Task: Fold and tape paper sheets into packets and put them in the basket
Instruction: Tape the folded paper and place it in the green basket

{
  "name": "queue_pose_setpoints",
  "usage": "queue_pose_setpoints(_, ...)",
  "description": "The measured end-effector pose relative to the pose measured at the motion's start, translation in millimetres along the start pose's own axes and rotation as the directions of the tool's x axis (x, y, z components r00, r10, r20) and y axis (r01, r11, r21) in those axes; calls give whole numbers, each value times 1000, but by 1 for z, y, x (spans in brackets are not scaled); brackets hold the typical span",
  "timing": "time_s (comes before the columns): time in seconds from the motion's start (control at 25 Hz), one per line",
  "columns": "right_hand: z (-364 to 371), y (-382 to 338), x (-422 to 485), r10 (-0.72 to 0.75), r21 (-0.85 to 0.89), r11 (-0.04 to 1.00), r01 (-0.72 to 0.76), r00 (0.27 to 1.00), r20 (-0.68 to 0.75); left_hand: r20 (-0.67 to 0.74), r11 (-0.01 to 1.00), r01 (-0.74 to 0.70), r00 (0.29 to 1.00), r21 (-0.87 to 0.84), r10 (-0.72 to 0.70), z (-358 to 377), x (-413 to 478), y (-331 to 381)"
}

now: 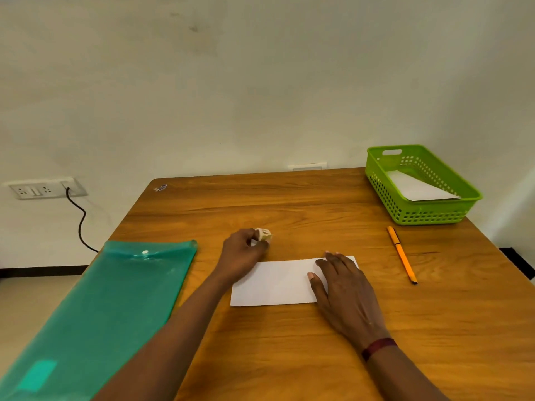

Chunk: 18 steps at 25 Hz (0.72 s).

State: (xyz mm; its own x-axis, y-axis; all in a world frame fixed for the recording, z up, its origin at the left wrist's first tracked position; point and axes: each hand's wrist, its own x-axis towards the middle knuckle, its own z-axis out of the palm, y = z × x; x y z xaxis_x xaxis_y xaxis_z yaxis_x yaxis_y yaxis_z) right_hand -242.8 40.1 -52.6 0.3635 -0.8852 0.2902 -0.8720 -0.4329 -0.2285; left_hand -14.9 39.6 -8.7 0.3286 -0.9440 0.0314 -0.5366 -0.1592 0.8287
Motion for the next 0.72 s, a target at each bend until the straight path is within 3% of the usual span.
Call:
queue_pose_setpoints(0.12,1,3,1,-33,63,997,32,999,10,27,967,49,999,-252,-44,30,-23,4)
queue_pose_setpoints(0.24,1,7,0,-52,179,982,52,999,-2,-49,984,-41,998,-173,33,46,-39,9)
queue_pose_setpoints(0.36,0,11,-3,-68,292,953,78,997,-41,26,974,-108,993,-201,115,53,-52,10)
queue_pose_setpoints(0.44,-1,12,-4,-120,316,939,137,990,-72,76,969,-132,986,-211,151,55,-56,5)
queue_pose_setpoints(0.72,-1,13,-6,-192,337,911,237,968,-162,15,943,-292,955,-157,298,63,-62,-7)
